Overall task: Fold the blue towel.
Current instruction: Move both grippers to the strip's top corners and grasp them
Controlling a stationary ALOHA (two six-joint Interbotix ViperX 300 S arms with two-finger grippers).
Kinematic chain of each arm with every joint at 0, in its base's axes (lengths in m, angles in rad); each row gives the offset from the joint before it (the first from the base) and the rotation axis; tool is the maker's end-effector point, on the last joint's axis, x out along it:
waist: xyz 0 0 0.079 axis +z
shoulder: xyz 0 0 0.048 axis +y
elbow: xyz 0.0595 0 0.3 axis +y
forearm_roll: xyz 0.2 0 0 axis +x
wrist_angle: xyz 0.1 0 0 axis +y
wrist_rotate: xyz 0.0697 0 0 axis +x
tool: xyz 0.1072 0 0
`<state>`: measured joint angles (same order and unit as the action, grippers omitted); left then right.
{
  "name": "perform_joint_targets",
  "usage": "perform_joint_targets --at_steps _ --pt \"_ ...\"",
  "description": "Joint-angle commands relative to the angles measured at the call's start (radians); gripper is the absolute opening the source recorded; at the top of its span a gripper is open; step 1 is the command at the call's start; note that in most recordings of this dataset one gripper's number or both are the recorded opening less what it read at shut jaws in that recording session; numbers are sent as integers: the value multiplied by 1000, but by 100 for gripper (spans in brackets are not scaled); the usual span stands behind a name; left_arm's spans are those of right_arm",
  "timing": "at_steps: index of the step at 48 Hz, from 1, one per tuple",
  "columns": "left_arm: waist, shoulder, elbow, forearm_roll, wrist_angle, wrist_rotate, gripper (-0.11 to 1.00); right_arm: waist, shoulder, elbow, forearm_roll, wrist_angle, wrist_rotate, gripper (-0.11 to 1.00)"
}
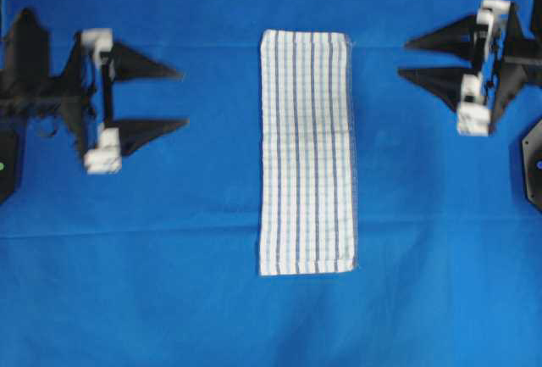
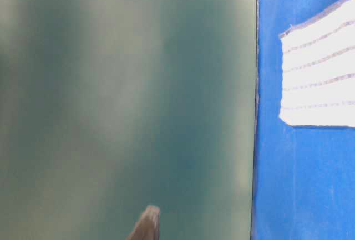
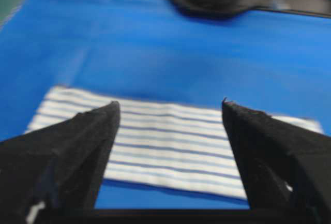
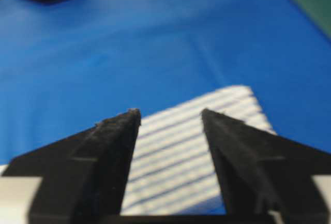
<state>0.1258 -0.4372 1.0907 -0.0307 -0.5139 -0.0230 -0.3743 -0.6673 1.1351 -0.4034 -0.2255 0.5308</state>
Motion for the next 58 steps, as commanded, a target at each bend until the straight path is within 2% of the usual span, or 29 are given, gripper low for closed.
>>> perform_joint_targets --at_steps 1,5,8,18,29,40,51,55,58 --pt "58 72 -58 0 -9 5 78 -60 52 -31 0 -5 -2 61" --pt "110 160 -107 0 -9 5 87 -117 137 -52 -3 -3 -5 66" --pt "150 245 -149 2 -9 5 89 -144 199 -71 -9 -3 -6 67" --pt "229 488 -270 0 -15 3 89 -206 437 -143 -21 -25 -28 66" --pt "267 695 -393 0 -21 3 89 -241 658 -213 -20 -95 -52 66" --pt "296 804 -459 0 -21 3 89 -262 804 -278 -18 -123 -72 66" --pt "304 827 -462 2 -20 3 87 -262 844 -293 -15 -124 -75 66" --pt "304 830 -460 0 -17 3 81 -256 844 -288 -14 -120 -75 65" --pt "304 834 -459 0 -15 3 69 -245 844 -285 -14 -117 -75 61"
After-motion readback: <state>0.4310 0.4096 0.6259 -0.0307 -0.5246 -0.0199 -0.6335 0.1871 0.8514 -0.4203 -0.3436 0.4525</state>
